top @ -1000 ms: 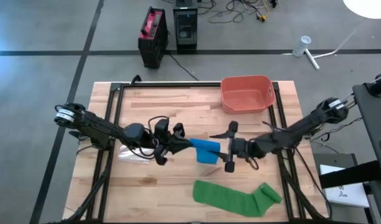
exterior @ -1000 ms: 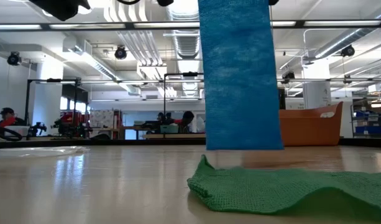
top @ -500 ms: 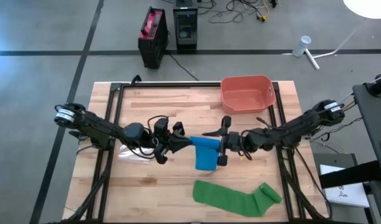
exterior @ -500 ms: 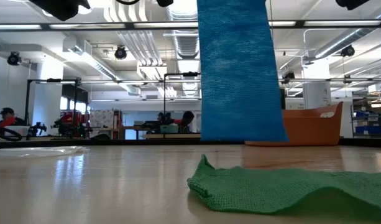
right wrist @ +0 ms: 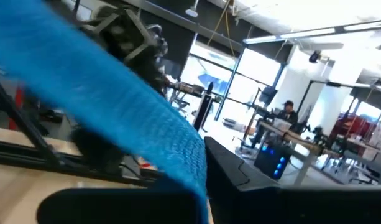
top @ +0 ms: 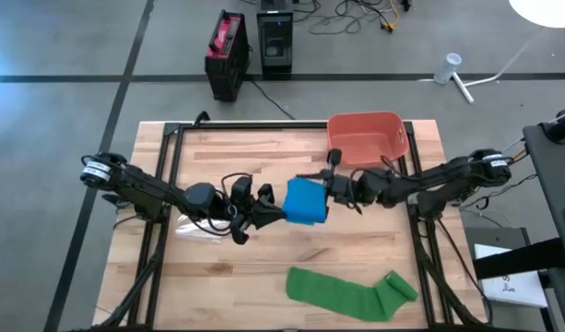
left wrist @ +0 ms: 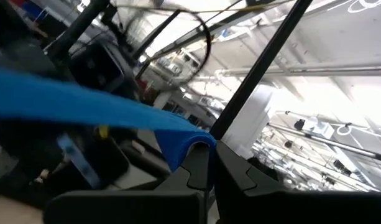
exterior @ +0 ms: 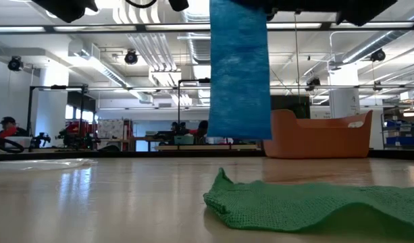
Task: Roll bandage
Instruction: Roll the blue bandage
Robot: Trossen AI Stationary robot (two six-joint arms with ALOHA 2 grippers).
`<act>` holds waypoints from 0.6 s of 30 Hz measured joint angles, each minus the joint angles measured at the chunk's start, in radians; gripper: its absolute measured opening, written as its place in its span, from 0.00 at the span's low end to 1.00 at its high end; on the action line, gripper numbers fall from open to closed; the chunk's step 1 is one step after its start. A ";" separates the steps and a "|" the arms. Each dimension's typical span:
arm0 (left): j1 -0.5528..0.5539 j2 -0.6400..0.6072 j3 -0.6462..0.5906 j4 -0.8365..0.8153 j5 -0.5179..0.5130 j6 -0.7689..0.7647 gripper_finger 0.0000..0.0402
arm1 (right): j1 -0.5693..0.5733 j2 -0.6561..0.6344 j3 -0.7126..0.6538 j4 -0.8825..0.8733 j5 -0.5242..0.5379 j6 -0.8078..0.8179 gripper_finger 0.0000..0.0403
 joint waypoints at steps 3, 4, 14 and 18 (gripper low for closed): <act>-0.001 0.000 0.000 -0.035 0.000 -0.001 0.00 | -0.056 0.000 0.000 0.025 -0.087 0.008 0.00; -0.002 0.000 0.000 -0.044 0.000 -0.001 0.00 | -0.070 0.000 0.000 0.034 -0.108 0.008 0.00; -0.002 0.000 0.000 -0.141 -0.003 -0.026 0.00 | -0.115 -0.007 0.093 0.024 -0.224 -0.056 0.00; -0.002 0.000 0.000 -0.193 -0.034 -0.026 0.00 | -0.115 -0.007 0.152 -0.032 -0.270 -0.060 0.00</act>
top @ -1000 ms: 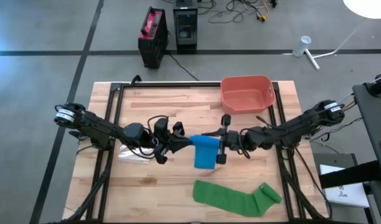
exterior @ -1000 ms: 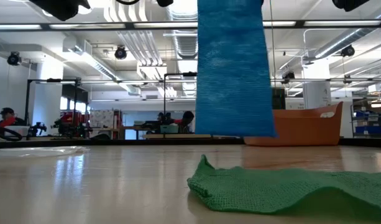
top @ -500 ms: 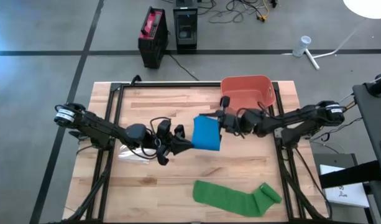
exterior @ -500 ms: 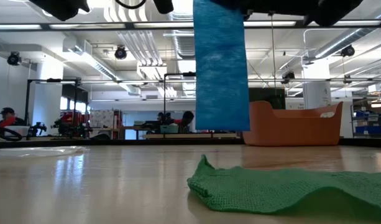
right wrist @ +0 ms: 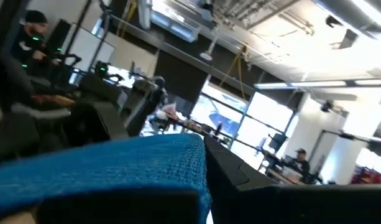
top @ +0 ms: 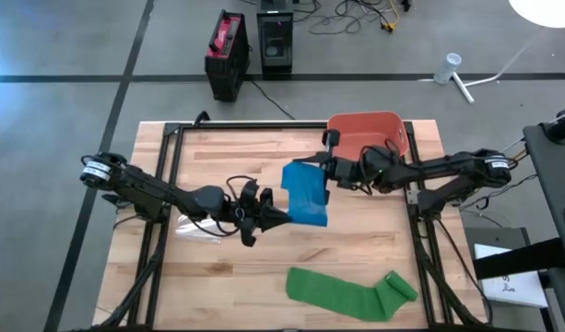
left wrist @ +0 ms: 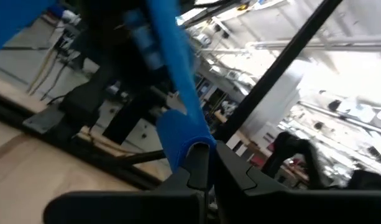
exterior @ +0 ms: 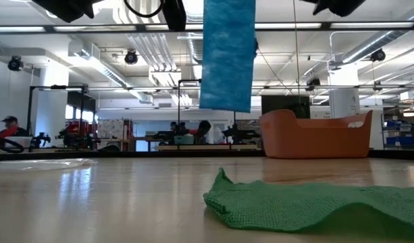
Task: Roll bandage
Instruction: Roll the blue bandage
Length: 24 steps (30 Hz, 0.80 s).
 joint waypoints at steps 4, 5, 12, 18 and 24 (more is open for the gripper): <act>0.000 0.000 0.000 -0.021 -0.005 0.018 0.00 | 0.001 -0.003 0.049 -0.062 -0.005 -0.028 0.00; 0.000 0.000 0.000 -0.025 -0.005 0.026 0.00 | 0.001 -0.006 0.055 -0.075 -0.005 -0.030 0.00; -0.001 -0.001 0.001 -0.082 -0.006 0.047 0.00 | 0.005 -0.048 0.080 -0.086 -0.005 -0.062 0.00; -0.001 -0.002 0.002 -0.064 -0.006 0.088 0.00 | 0.006 -0.107 0.079 -0.151 -0.004 -0.043 0.00; -0.002 0.000 0.000 -0.015 0.068 0.126 0.00 | 0.005 -0.098 0.072 -0.277 0.009 -0.026 0.00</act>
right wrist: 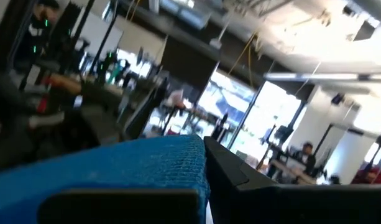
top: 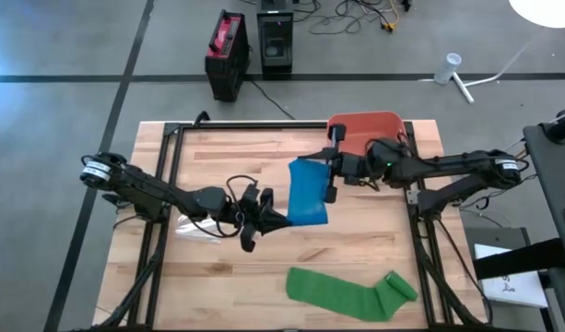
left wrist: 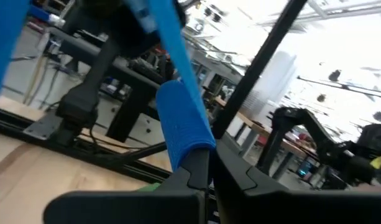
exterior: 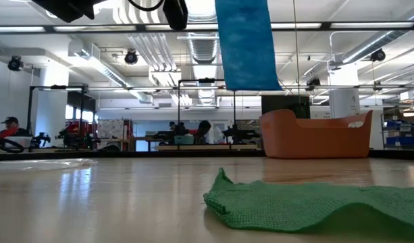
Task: Roll bandage
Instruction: Roll the blue bandage
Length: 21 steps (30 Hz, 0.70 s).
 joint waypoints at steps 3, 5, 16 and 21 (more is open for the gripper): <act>0.000 0.000 0.000 0.015 0.051 0.003 0.00 | 0.000 0.004 -0.002 -0.066 0.001 -0.022 0.00; -0.001 0.000 0.000 0.029 0.064 0.005 0.00 | 0.000 0.004 -0.002 -0.097 0.014 -0.027 0.00; 0.000 0.000 0.000 0.109 0.077 0.035 0.00 | 0.003 0.054 -0.007 -0.078 0.116 0.012 0.00; 0.003 0.000 0.000 0.108 0.071 0.043 0.00 | 0.003 0.093 -0.007 -0.032 0.182 0.049 0.00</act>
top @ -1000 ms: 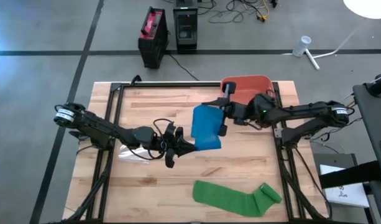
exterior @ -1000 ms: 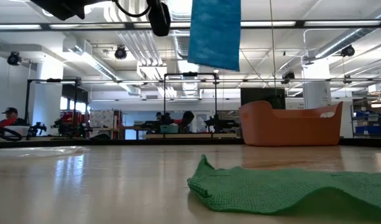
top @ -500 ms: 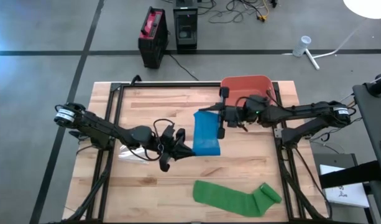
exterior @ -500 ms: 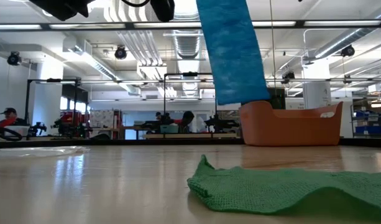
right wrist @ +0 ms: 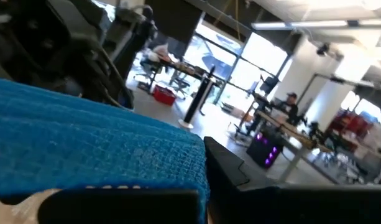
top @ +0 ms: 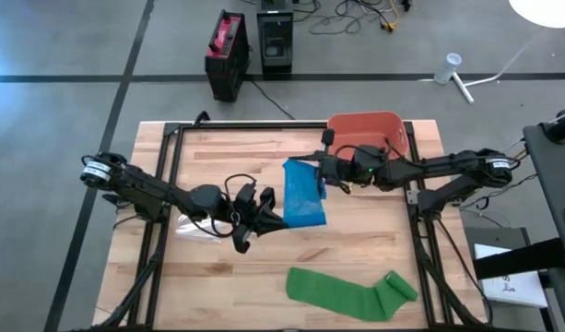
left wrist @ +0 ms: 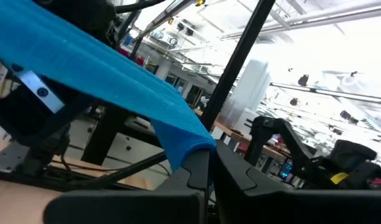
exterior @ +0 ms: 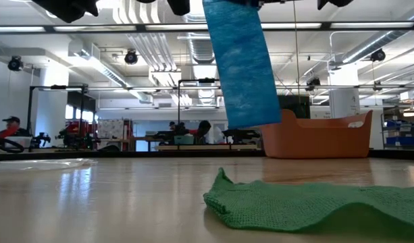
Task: Roll bandage
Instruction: Roll the blue bandage
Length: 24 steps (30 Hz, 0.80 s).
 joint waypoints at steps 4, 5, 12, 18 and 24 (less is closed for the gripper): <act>0.000 0.000 0.000 -0.001 -0.002 0.018 0.00 | 0.000 0.013 0.000 -0.020 0.007 -0.014 0.00; 0.001 0.000 0.000 0.000 -0.002 0.022 0.00 | 0.000 0.012 0.000 -0.034 0.009 -0.027 0.00; -0.001 0.000 0.000 0.074 -0.002 0.081 0.00 | 0.000 -0.051 0.000 -0.198 0.013 -0.013 0.00; -0.002 0.000 0.000 0.113 -0.001 0.128 0.00 | 0.000 -0.058 0.000 -0.297 -0.037 0.124 0.00; -0.001 0.000 0.000 0.164 -0.002 0.155 0.00 | 0.000 -0.057 0.000 -0.369 -0.097 0.222 0.00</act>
